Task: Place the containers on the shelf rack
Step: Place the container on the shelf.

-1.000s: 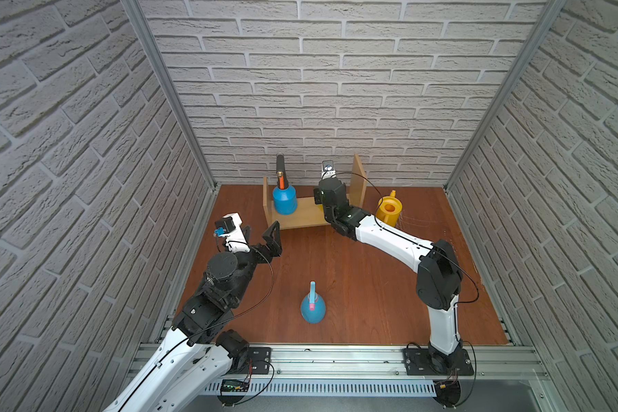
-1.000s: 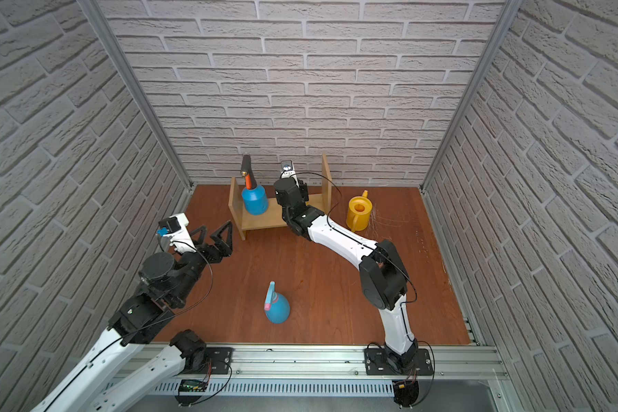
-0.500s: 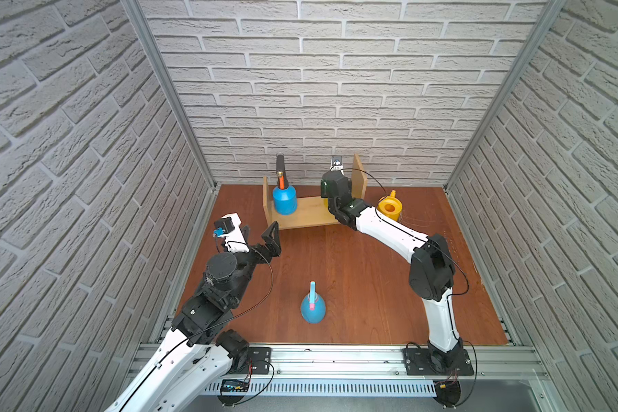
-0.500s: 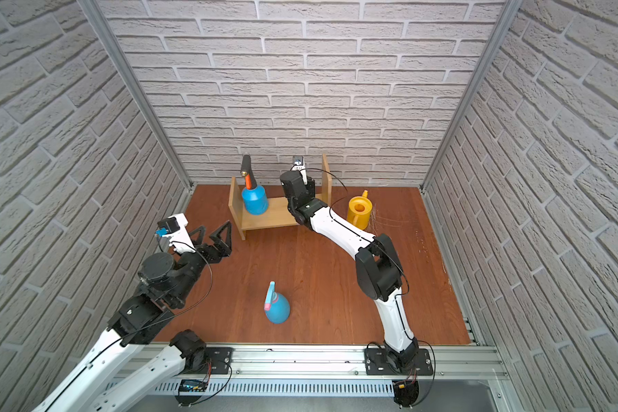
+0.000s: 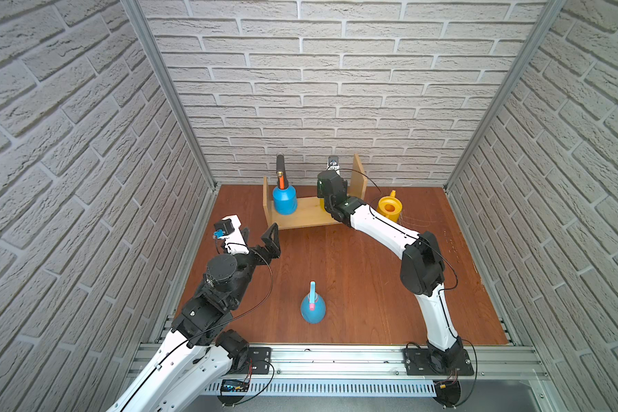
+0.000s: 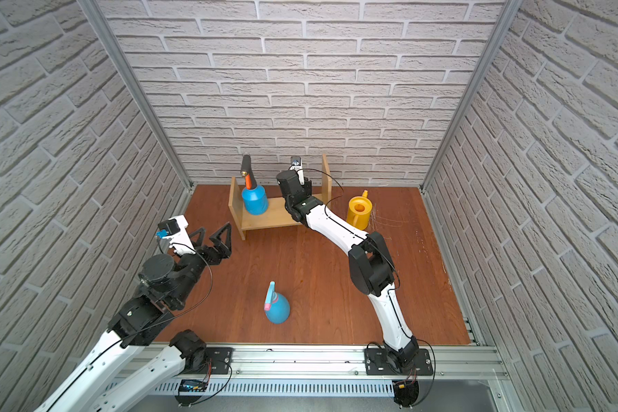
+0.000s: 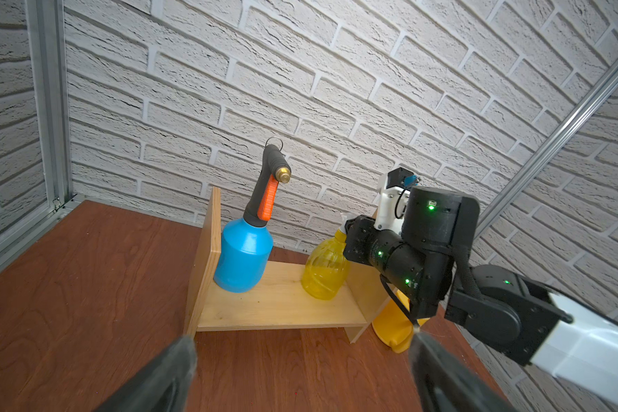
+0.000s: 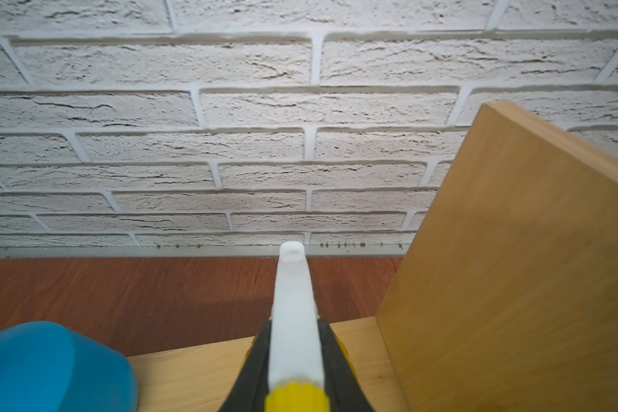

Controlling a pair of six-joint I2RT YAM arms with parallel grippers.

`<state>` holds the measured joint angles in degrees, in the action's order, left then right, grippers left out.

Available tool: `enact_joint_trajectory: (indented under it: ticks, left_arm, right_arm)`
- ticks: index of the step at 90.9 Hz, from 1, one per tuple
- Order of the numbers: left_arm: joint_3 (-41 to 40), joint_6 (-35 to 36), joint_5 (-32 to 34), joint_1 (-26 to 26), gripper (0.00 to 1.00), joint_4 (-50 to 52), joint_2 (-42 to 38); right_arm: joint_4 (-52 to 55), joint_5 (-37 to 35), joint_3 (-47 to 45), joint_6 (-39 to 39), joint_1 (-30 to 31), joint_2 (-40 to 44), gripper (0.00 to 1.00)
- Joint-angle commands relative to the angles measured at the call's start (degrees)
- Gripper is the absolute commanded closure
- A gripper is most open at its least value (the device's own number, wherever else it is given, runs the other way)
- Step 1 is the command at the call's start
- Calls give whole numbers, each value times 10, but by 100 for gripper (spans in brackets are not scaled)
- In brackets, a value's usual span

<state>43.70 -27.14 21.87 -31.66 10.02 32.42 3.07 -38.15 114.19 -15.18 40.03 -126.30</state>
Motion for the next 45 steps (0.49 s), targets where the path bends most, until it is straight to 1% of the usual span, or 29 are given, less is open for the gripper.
enact_joint_trajectory:
  ticks: [1, 27, 45]
  left_arm:
    - [-7, -7, 5, 3, 2, -14, -7]
    - [-8, -21, 1, 3, 2, -16, -5]
    - [-11, -31, -1, 3, 2, -16, -4]
  right_arm:
    - [8, 0, 13, -17, -9, -3, 71]
    - [19, 26, 14, -33, -21, -6, 72]
    - [25, 49, 29, -35, -25, -17, 75]
